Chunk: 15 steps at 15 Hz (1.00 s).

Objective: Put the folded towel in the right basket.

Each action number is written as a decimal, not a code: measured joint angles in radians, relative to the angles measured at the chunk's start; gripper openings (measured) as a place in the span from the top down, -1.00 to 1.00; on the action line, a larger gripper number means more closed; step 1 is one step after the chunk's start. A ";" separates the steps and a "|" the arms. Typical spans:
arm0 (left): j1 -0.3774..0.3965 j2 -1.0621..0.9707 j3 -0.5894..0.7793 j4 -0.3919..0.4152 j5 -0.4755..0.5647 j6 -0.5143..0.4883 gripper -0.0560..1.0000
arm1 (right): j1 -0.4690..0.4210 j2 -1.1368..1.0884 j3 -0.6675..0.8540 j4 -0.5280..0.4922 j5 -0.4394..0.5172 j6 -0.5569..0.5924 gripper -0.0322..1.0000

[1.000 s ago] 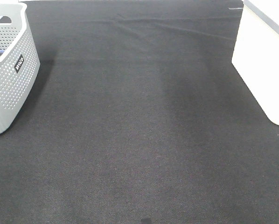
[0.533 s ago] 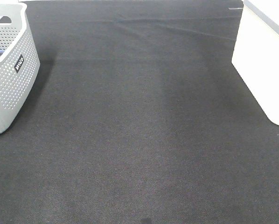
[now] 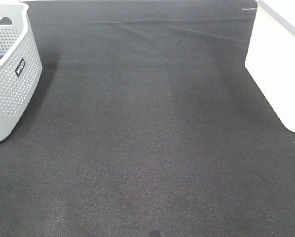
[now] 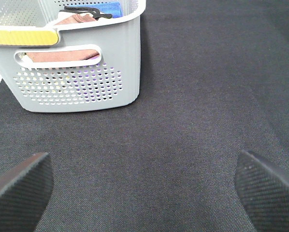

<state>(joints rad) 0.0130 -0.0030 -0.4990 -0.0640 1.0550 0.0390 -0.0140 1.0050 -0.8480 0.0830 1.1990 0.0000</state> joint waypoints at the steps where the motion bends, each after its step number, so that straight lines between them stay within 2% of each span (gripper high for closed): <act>1: 0.000 0.000 0.000 0.000 0.000 0.000 -0.94 | 0.000 -0.063 0.084 -0.005 -0.023 0.000 -0.37; 3: 0.000 0.000 0.000 0.000 0.000 0.000 -0.94 | 0.000 -0.195 0.208 -0.029 -0.074 -0.006 -0.37; 6: 0.000 0.000 0.000 0.000 0.000 0.000 -0.94 | 0.000 -0.387 0.317 -0.038 -0.092 -0.037 -0.37; 15: 0.000 0.000 0.000 0.000 0.000 0.000 -0.94 | 0.000 -0.895 0.339 -0.038 -0.131 -0.080 -0.37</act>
<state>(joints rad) 0.0130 -0.0030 -0.4990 -0.0640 1.0550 0.0390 -0.0140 0.1100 -0.5090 0.0450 1.0680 -0.0800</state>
